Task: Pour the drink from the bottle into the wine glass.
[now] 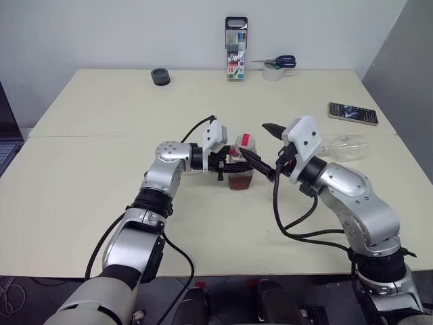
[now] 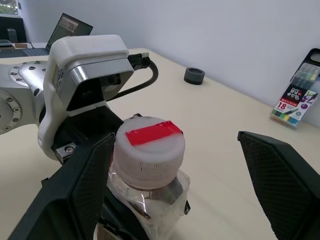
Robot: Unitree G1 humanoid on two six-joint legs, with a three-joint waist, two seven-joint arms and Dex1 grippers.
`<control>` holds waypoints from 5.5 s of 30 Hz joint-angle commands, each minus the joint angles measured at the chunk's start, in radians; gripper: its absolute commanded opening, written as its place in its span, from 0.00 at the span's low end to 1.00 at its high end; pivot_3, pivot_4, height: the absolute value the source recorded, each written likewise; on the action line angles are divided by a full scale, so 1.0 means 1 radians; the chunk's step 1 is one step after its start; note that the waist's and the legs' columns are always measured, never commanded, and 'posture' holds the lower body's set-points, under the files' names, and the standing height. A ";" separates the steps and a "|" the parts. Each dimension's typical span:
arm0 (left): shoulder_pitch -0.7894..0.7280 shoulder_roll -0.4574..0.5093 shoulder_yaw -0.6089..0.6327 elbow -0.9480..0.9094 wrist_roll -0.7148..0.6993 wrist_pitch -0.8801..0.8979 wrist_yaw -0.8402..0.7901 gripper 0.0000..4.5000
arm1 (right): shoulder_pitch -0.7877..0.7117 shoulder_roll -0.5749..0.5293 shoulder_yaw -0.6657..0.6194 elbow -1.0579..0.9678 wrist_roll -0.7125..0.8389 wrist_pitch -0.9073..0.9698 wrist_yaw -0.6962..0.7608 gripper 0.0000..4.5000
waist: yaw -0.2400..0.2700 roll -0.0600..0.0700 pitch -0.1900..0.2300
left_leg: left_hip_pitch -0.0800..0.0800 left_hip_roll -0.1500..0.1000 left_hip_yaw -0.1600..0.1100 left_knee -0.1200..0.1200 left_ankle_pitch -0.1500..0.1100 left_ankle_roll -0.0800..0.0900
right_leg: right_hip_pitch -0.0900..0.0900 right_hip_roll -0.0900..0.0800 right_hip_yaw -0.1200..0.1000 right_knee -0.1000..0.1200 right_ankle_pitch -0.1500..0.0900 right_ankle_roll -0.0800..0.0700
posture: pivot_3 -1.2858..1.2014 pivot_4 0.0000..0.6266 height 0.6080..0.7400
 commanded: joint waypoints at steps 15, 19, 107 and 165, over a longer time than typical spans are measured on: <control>-0.045 0.006 0.040 -0.032 -0.048 0.044 -0.035 0.38 | -0.058 0.046 0.023 -0.054 0.044 0.061 -0.040 0.93 | -0.001 0.000 0.000 | 0.000 0.000 0.000 0.000 -0.001 0.002 | 0.000 0.000 0.000 0.000 0.000 0.000 | 0.52 0.24 1.00; -0.046 0.011 0.036 -0.032 -0.047 0.043 -0.050 0.38 | -0.084 0.072 0.051 -0.001 -0.002 0.027 -0.060 0.93 | 0.000 0.000 0.000 | 0.000 0.000 0.000 0.000 0.000 0.000 | 0.000 0.000 0.000 0.000 0.000 0.000 | 0.52 0.24 1.00; -0.032 0.030 0.025 -0.017 -0.021 0.009 -0.072 0.38 | -0.012 0.016 -0.071 -0.060 0.117 0.122 -0.075 0.93 | 0.000 0.000 0.000 | 0.000 0.000 0.000 0.000 0.000 0.001 | 0.000 0.000 0.000 0.000 0.000 0.000 | 0.52 0.24 1.00; -0.021 0.025 0.020 -0.029 -0.025 0.003 -0.075 0.38 | -0.127 0.002 -0.017 0.049 0.192 0.111 0.037 0.93 | 0.000 0.000 0.000 | 0.000 0.000 0.000 0.000 -0.002 0.003 | 0.000 0.000 0.000 0.000 0.000 0.000 | 0.52 0.24 1.00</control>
